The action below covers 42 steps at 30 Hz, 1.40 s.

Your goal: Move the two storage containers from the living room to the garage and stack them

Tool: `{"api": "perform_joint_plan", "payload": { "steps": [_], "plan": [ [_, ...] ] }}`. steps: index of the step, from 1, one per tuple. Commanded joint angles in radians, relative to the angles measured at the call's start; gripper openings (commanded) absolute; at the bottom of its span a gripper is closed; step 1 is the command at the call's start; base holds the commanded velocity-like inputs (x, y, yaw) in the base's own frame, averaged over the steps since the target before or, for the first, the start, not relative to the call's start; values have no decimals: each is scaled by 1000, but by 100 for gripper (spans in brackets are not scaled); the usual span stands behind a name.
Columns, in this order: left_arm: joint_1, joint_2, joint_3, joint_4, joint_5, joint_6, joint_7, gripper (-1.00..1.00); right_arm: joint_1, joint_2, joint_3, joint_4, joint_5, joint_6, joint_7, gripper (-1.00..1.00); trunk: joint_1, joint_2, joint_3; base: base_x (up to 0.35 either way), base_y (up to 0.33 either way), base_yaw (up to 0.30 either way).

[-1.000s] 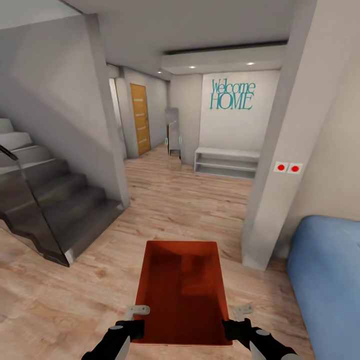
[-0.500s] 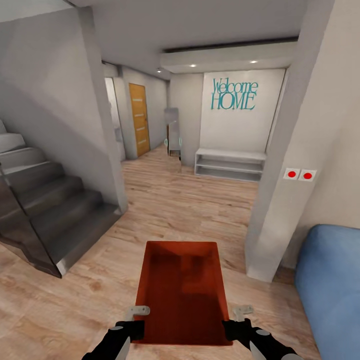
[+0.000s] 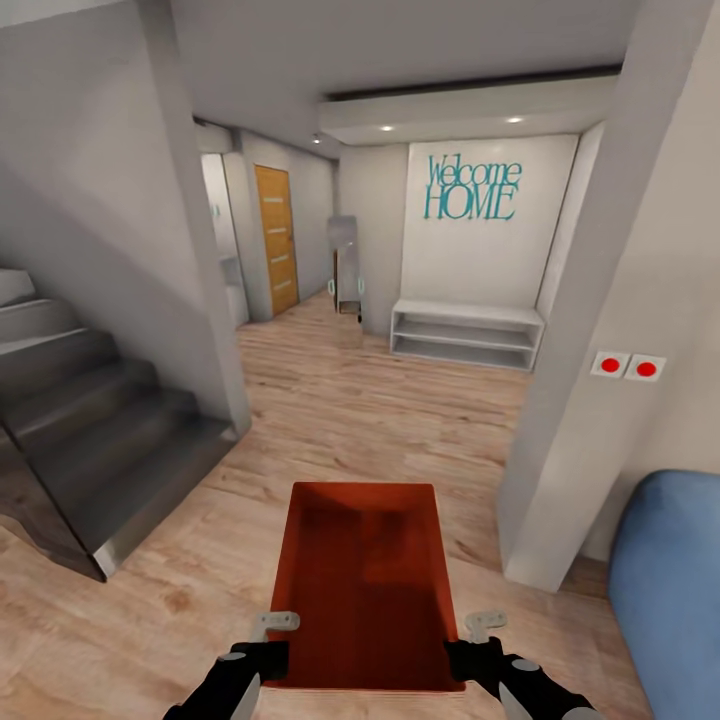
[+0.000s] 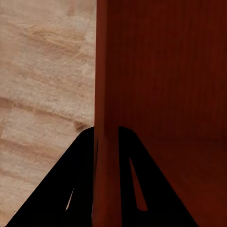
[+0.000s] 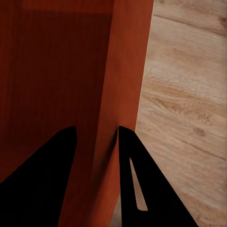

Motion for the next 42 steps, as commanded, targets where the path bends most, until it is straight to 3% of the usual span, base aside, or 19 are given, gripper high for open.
{"api": "perform_joint_plan", "payload": {
  "steps": [1, 42],
  "plan": [
    [-1, 54, 48, 0, 11, 6, -1, -100, -1, -6, 16, -2, -5, -8, 36, -100, 1, -2, -2, 326, 0, 0],
    [-1, 58, 48, 0, 11, 10, -2, -100, -1, -6, 16, -1, -11, -8, 34, -100, 1, -2, -2, 327, 0, 0]
  ]
}}
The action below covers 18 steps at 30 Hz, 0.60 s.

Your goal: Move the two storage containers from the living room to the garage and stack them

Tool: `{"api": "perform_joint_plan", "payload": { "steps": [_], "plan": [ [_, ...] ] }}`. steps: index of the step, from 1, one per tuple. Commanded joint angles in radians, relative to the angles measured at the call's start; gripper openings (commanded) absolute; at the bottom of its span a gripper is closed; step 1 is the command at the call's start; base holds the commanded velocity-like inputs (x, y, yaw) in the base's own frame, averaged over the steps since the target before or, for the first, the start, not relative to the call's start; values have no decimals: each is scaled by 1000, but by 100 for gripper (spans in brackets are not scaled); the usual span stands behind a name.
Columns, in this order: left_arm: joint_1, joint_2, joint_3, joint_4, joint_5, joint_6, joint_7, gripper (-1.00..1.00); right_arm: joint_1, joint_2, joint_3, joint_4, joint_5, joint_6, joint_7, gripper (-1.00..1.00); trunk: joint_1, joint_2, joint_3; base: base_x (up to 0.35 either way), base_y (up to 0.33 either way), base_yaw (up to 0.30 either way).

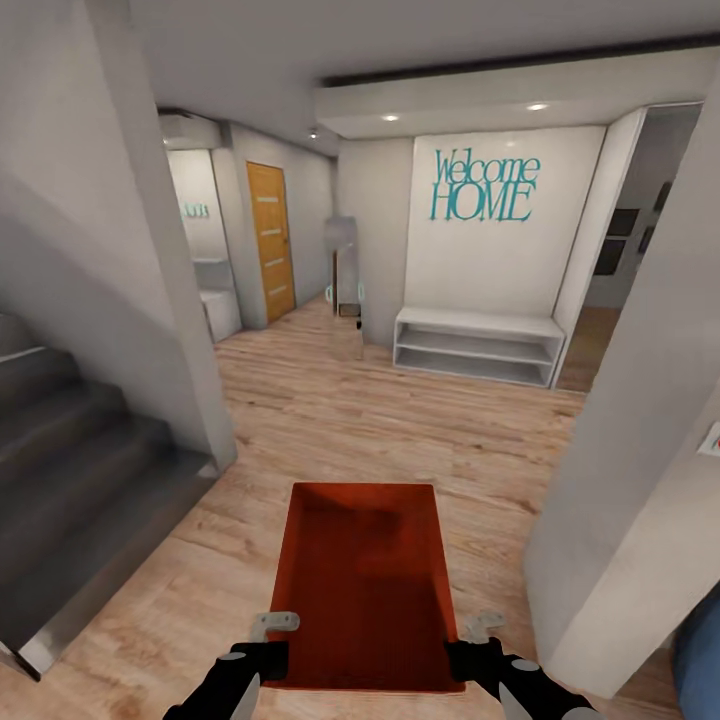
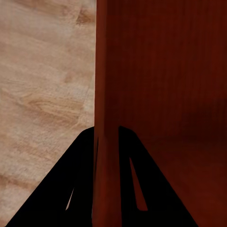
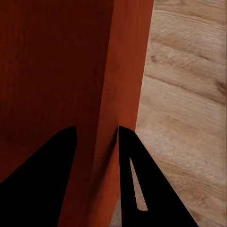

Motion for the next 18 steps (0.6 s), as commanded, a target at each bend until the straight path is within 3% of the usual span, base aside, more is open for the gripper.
{"api": "perform_joint_plan", "payload": {
  "steps": [1, 18],
  "plan": [
    [-1, 57, 48, 0, 11, 6, -1, -100, -1, -6, 11, -2, -5, -11, 35, -100, 1, -2, -2, 327, 0, 0],
    [-1, 58, 48, 0, 11, 6, -1, -100, -1, -6, 11, -2, -5, -11, 35, -100, 1, -2, -2, 327, 0, 0]
  ]
}}
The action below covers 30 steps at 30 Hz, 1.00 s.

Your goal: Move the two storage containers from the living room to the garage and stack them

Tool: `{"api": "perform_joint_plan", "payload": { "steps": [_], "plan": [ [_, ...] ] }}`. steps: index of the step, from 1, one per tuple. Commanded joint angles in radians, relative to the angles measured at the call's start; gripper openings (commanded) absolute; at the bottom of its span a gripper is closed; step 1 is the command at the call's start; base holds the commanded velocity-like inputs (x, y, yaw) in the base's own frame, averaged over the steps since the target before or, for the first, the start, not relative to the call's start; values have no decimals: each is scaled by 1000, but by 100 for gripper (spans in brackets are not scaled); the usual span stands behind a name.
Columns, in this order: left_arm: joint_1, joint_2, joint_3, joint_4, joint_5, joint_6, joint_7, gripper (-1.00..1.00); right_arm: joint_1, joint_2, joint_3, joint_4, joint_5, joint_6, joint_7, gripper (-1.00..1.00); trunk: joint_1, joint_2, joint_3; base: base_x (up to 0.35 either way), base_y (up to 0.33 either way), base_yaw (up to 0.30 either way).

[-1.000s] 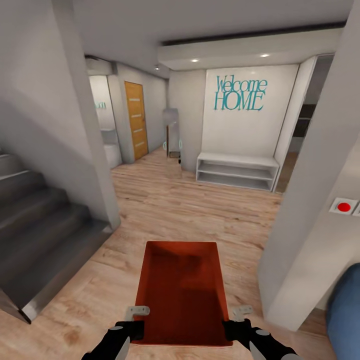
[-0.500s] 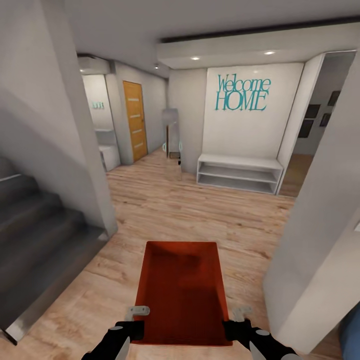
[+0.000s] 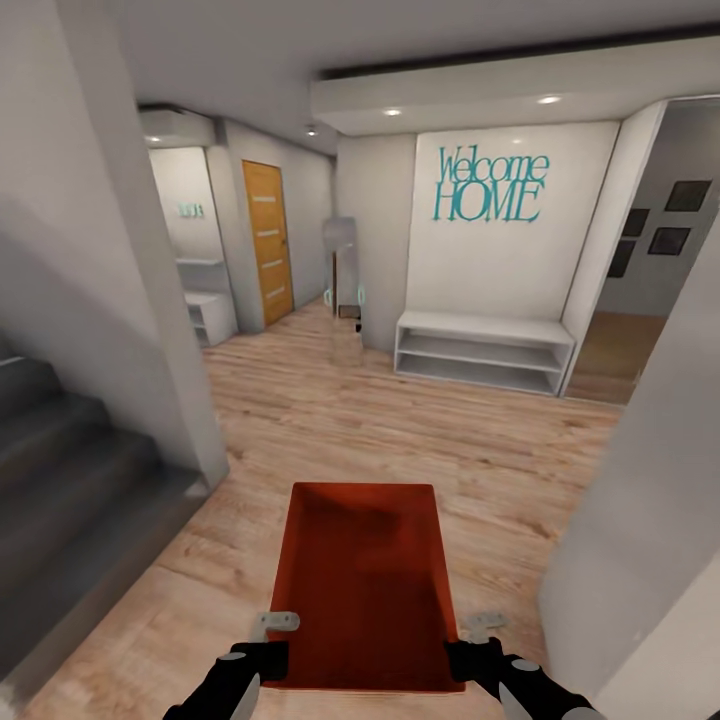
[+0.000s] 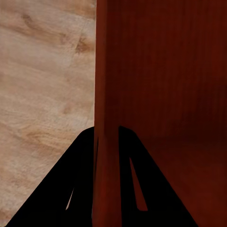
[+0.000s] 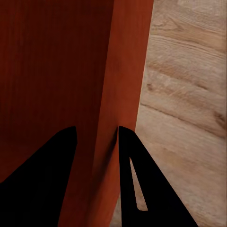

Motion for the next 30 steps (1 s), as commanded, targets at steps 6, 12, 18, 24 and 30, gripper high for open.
{"api": "perform_joint_plan", "payload": {
  "steps": [6, 12, 18, 24, 30],
  "plan": [
    [-1, 58, 48, 0, 11, 4, -1, -100, -1, -6, 11, -2, -5, -10, 35, -100, 1, -2, -2, 327, 0, 0],
    [-1, 58, 48, 0, 11, 3, -1, -100, -1, -6, 11, -2, -5, -10, 35, -100, 1, -2, -2, 327, 0, 1],
    [-1, 58, 48, 0, 11, 3, -1, -100, -1, -6, 11, -2, -4, -10, 35, -100, 1, -2, -2, 327, 0, 174],
    [-1, 59, 48, 0, 11, 4, -1, -100, -1, -6, 11, -2, -4, -11, 35, -100, 1, -2, -2, 327, 0, 224],
    [-1, 58, 48, 0, 11, 4, -1, -100, -1, -6, 11, -2, -3, -11, 35, -100, 1, -2, -2, 327, 0, 27]
  ]
}}
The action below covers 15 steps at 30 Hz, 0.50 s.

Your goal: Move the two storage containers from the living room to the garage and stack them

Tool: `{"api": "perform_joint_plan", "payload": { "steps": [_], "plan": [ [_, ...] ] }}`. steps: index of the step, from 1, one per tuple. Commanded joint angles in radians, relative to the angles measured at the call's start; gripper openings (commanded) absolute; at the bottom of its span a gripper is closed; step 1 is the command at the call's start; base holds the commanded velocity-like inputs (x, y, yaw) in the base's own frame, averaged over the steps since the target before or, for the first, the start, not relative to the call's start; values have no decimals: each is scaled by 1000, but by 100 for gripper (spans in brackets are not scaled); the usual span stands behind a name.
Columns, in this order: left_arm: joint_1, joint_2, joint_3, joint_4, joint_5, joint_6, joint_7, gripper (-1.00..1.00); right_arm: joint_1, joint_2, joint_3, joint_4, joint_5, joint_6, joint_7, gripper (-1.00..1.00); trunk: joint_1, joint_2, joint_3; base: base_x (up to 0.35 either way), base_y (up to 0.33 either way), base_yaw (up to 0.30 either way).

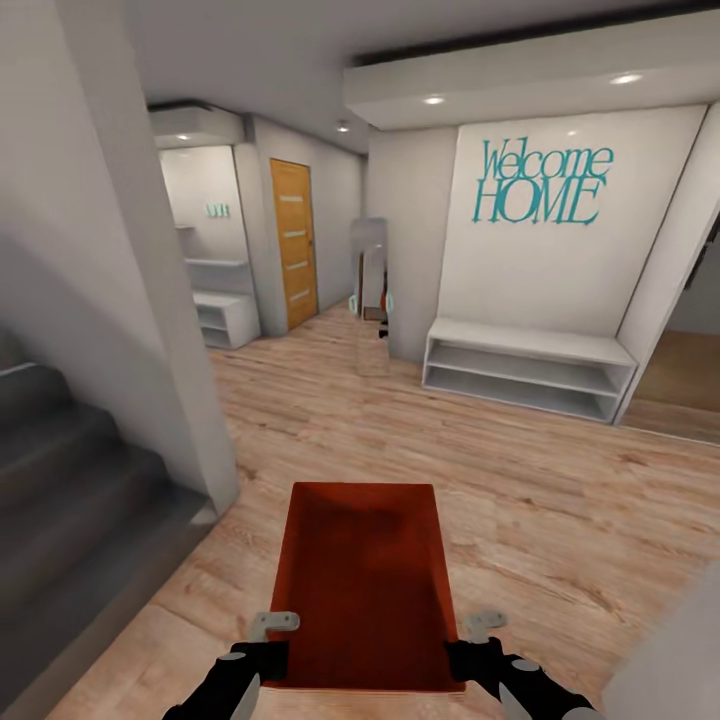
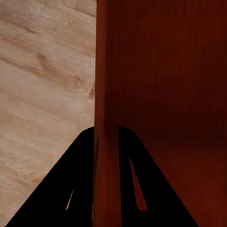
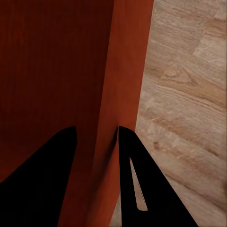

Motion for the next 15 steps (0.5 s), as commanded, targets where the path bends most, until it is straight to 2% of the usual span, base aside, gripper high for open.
{"api": "perform_joint_plan", "payload": {
  "steps": [1, 15],
  "plan": [
    [-1, 58, 49, 0, 11, 6, -1, -100, -1, -6, 12, -2, -5, -8, 35, -100, 1, -2, -2, 327, 0, 4],
    [-1, 59, 49, 0, 11, 6, -1, -100, -1, -6, 12, -2, -5, -7, 35, -100, 1, -2, -2, 327, 0, 1]
  ]
}}
